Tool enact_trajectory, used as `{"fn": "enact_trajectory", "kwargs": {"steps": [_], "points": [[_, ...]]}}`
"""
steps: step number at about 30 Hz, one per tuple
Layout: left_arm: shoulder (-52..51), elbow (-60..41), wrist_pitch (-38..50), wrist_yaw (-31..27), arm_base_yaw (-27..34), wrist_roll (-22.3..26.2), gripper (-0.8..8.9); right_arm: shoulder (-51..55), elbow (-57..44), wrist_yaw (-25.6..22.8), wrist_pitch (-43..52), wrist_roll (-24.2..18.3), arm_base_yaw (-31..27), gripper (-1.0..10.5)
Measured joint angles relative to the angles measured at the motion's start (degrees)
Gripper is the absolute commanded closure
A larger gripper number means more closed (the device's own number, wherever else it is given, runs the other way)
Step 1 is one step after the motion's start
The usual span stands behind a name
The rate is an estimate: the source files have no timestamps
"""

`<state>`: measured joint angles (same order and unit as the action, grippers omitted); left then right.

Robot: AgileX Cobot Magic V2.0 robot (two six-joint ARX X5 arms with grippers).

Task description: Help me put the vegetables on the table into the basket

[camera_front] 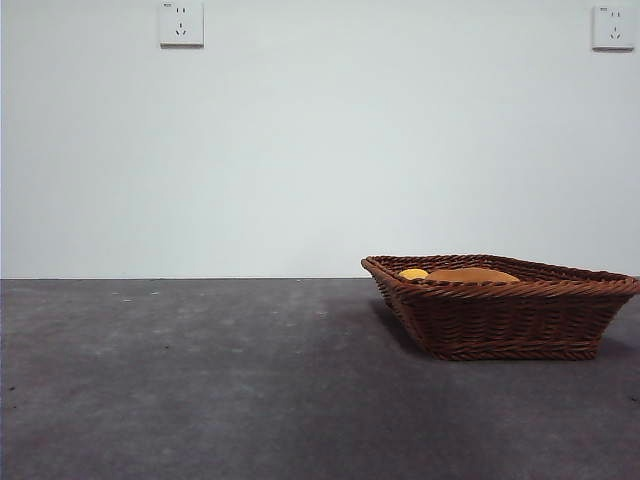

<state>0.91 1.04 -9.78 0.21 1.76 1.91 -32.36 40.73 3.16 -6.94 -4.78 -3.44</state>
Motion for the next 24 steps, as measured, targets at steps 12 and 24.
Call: {"fn": "enact_trajectory", "kwargs": {"steps": [12, 24], "points": [[0.0, 0.0, 0.0, 0.0, 0.0, 0.0, 8.17, 22.8, -34.5, 0.0, 7.3, 0.0, 0.0, 9.5], [0.0, 0.0, 0.0, 0.0, 0.0, 0.0, 8.17, 31.8, -39.2, 1.4, 4.7, 0.0, 1.4, 9.5]]}}
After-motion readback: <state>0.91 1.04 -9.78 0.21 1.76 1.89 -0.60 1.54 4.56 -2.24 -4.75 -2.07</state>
